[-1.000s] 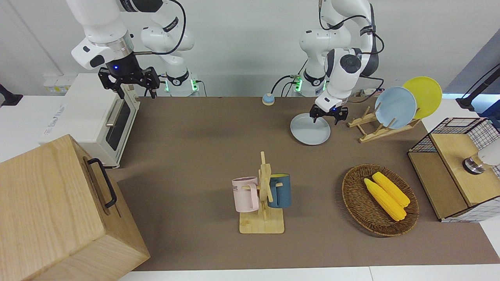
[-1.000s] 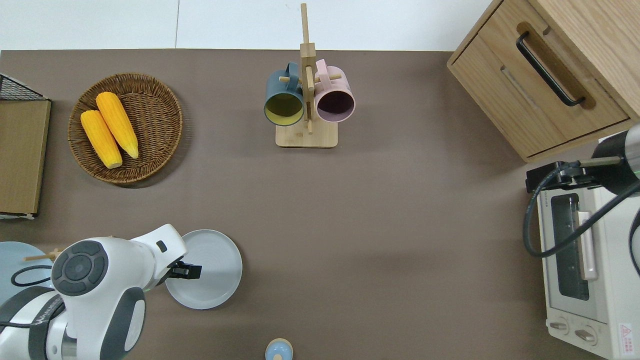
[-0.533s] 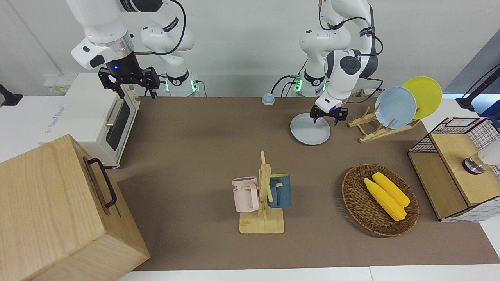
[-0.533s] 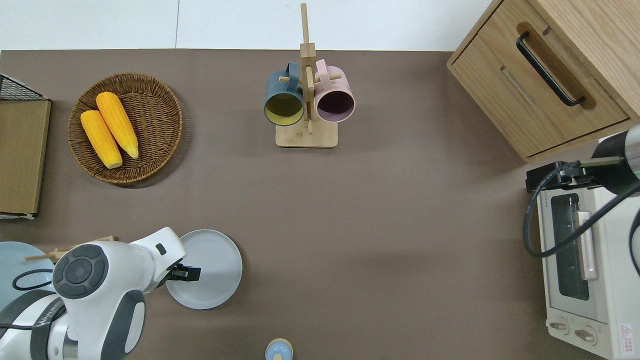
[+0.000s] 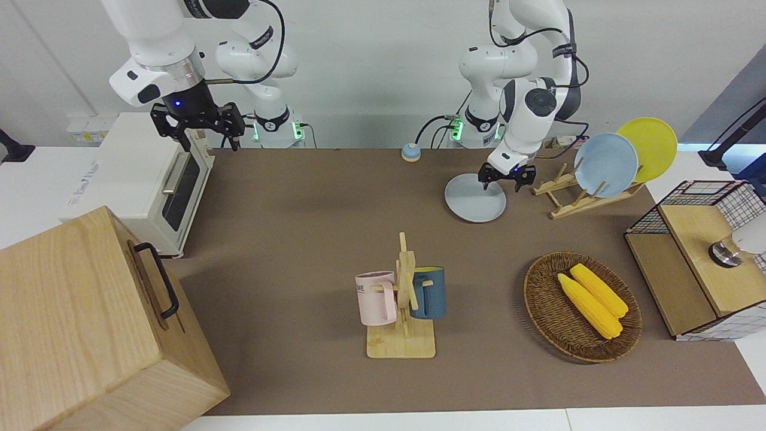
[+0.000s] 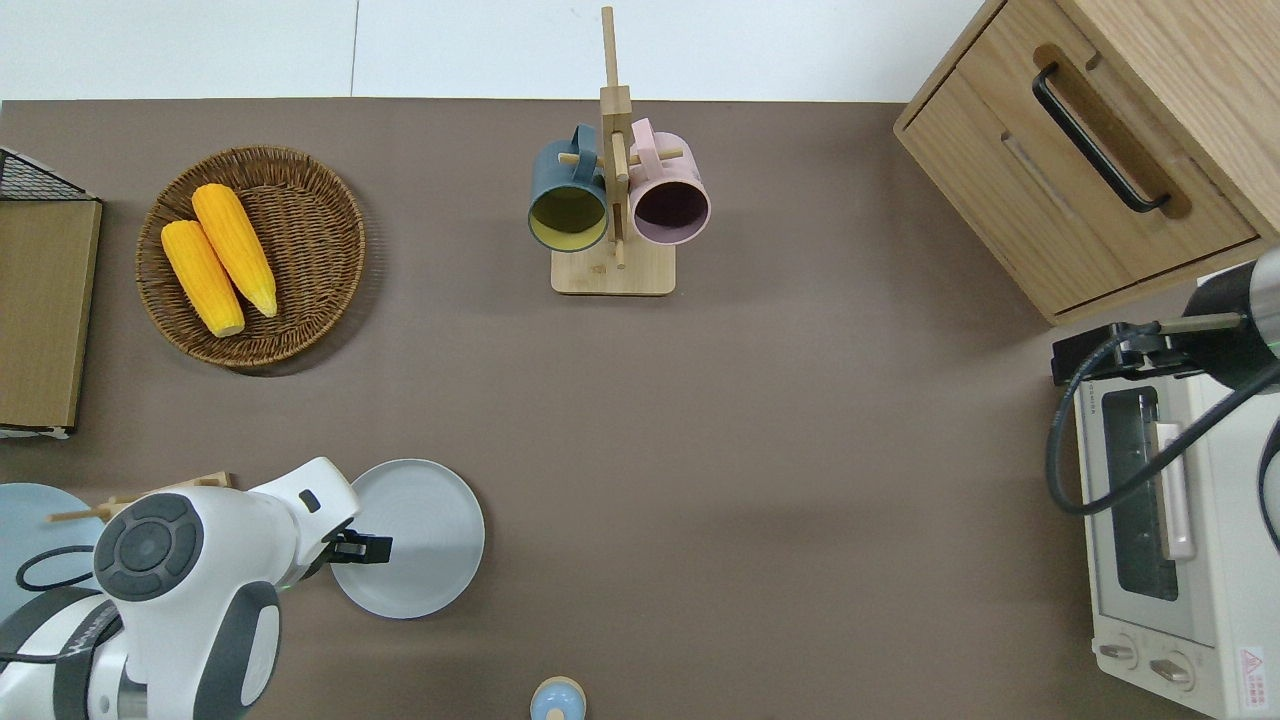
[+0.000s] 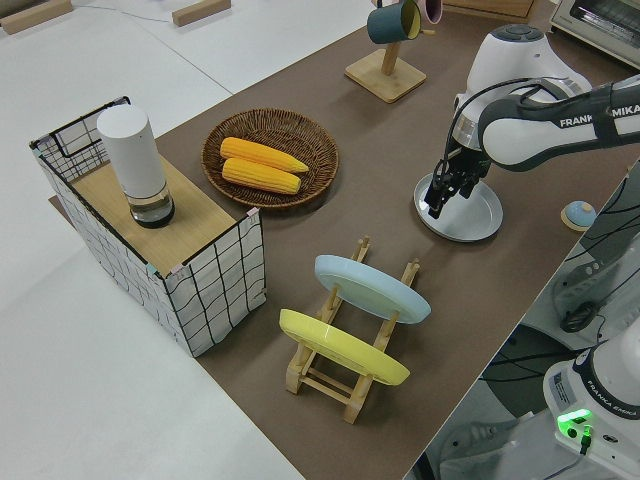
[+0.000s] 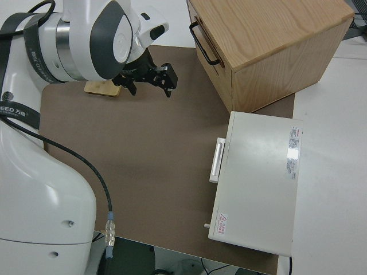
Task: Pick gray plate from table and place it on lower plate rack with left arm
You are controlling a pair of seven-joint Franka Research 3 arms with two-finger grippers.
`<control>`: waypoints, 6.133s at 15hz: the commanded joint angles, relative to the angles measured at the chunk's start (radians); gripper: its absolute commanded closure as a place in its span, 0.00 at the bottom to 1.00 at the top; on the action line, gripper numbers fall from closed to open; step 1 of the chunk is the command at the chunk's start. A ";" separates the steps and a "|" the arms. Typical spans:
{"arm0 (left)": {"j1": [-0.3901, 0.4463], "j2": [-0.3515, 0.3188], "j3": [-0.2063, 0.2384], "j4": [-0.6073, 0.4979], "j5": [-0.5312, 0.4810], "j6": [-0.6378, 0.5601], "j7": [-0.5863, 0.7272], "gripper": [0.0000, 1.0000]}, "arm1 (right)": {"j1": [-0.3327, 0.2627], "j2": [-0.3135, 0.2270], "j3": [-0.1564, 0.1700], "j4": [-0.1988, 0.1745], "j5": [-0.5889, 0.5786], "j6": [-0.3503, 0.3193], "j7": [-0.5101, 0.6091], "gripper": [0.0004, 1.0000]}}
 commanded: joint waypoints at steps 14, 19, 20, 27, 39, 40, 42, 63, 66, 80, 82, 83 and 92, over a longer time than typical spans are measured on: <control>0.000 0.049 0.001 -0.121 0.012 0.214 -0.014 0.00 | 0.007 0.000 -0.006 0.006 0.003 -0.001 0.004 0.02; 0.000 0.054 0.001 -0.124 0.012 0.215 -0.016 0.21 | 0.007 0.000 -0.006 0.006 0.003 -0.001 0.004 0.02; 0.000 0.055 0.001 -0.124 0.012 0.215 -0.016 0.38 | 0.007 0.000 -0.006 0.006 0.003 -0.001 0.004 0.02; 0.001 0.054 0.001 -0.119 0.014 0.214 -0.025 1.00 | 0.007 0.000 -0.006 0.006 0.003 -0.001 0.004 0.02; 0.000 0.008 0.011 -0.015 0.008 0.012 -0.036 1.00 | 0.007 0.000 -0.006 0.006 0.003 -0.001 0.004 0.02; -0.002 0.005 0.011 0.006 0.008 -0.027 -0.048 1.00 | 0.007 0.000 -0.006 0.006 0.003 -0.001 0.004 0.02; -0.011 -0.014 0.002 0.046 0.008 -0.097 -0.081 1.00 | 0.007 0.000 -0.006 0.006 0.003 -0.001 0.004 0.02; -0.014 -0.014 -0.111 0.408 0.721 -0.915 -0.395 1.00 | 0.007 0.000 -0.006 0.006 0.003 -0.001 0.004 0.02; -0.014 -0.008 -0.121 0.413 0.805 -0.989 -0.393 1.00 | 0.007 0.000 -0.006 0.006 0.003 -0.001 0.004 0.02; -0.022 0.153 -0.127 0.318 1.019 -1.049 -0.727 1.00 | 0.007 0.000 -0.006 0.006 0.003 -0.001 0.004 0.02; -0.030 0.181 -0.127 0.316 1.025 -1.049 -0.761 1.00 | 0.007 0.000 -0.006 0.006 0.003 -0.001 0.004 0.02; -0.030 0.198 -0.130 0.316 1.025 -1.047 -0.788 1.00 | 0.007 0.000 -0.006 0.006 0.003 -0.001 0.004 0.02; -0.019 0.302 -0.128 0.336 1.063 -0.989 -0.867 1.00 | 0.007 0.000 -0.006 0.006 0.003 -0.001 0.004 0.02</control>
